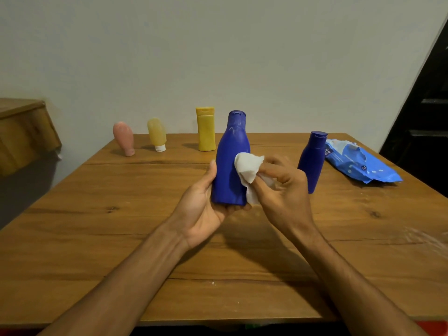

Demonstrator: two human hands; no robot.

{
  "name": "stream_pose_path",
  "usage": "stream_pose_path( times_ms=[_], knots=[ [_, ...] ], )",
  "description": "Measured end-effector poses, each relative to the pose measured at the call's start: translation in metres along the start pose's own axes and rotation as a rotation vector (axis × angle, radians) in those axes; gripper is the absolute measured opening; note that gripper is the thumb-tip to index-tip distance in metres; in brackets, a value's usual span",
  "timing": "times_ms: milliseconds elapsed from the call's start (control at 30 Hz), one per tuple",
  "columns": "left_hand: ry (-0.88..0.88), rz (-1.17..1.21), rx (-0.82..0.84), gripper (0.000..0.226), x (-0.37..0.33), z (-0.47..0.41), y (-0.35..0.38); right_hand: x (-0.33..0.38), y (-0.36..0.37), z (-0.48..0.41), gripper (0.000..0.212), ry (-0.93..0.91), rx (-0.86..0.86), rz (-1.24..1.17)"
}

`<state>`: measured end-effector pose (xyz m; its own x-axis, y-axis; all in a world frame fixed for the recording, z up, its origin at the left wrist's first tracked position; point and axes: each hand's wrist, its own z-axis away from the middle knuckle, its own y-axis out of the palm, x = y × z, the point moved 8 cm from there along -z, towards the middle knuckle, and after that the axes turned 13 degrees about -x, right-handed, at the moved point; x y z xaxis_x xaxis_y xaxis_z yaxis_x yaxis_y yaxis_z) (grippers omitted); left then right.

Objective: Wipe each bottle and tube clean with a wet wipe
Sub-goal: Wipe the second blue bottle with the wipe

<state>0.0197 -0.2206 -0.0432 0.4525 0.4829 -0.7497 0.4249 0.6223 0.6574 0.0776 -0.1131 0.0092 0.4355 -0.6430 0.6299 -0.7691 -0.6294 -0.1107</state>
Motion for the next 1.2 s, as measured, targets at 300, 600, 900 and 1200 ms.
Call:
stream_pose_path(
  times_ms=[300,600,900,1200],
  knots=[
    [-0.041,-0.114,0.107,0.054,0.005,0.005,0.004,0.000,-0.011,-0.006,0.017,-0.034,-0.068,-0.056],
    [0.042,-0.311,0.049,0.055,0.007,0.002,0.000,0.002,-0.014,-0.009,0.014,-0.133,-0.129,0.021],
    [0.186,-0.572,-0.050,0.048,0.004,0.003,-0.002,0.015,-0.014,-0.004,0.022,-0.259,-0.174,0.284],
    [0.270,-0.762,-0.041,0.045,0.004,0.007,0.003,0.015,-0.021,-0.007,0.026,-0.225,-0.247,0.510]
  ],
)
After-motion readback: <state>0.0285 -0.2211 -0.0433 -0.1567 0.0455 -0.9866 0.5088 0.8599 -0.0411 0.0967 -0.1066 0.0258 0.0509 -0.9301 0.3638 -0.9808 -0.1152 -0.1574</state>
